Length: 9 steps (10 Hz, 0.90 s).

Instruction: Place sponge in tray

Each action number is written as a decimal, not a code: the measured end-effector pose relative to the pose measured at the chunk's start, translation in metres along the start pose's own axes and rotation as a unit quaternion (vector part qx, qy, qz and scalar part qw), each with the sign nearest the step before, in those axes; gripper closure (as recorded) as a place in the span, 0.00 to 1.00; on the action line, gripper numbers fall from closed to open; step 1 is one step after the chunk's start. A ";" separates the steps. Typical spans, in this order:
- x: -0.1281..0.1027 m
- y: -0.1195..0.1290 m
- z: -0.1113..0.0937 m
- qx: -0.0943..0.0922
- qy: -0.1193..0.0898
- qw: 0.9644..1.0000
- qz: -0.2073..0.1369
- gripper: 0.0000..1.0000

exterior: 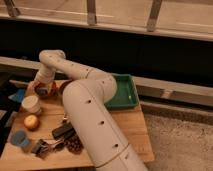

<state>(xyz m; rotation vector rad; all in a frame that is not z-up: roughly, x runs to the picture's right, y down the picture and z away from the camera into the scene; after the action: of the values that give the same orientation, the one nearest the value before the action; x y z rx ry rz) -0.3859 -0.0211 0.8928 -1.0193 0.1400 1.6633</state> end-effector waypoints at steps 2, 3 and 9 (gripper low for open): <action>0.001 0.006 0.003 -0.005 -0.003 1.000 -0.004 0.50; 0.001 0.005 0.004 -0.006 -0.002 1.000 -0.004 0.58; 0.001 0.003 0.008 -0.010 0.002 1.000 -0.003 1.00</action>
<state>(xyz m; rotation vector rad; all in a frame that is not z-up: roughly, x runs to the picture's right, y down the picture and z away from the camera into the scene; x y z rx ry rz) -0.3930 -0.0173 0.8956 -1.0375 0.1218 1.6598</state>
